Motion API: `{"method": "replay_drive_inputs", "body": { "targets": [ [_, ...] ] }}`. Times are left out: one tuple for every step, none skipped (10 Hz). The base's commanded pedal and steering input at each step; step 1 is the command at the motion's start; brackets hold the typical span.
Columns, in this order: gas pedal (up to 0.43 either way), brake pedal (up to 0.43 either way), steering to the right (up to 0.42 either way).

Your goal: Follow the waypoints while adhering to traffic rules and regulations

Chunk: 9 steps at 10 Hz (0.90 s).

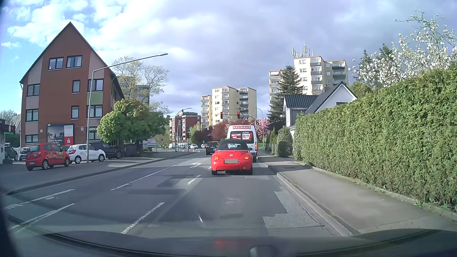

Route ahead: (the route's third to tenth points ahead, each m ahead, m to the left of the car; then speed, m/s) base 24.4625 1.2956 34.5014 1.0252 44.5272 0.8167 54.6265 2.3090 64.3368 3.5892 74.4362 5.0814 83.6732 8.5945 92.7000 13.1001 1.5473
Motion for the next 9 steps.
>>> {"method": "replay_drive_inputs", "body": {
  "targets": [
    [0.0, 0.0, -0.002],
    [0.0, 0.0, -0.002],
    [0.0, 0.0, -0.002],
    [0.0, 0.0, -0.002],
    [0.0, 0.0, -0.002],
    [0.0, 0.0, -0.002],
    [0.0, 0.0, -0.003],
    [0.0, 0.0, -0.002],
    [0.0, 0.006, -0.003]
  ]
}}
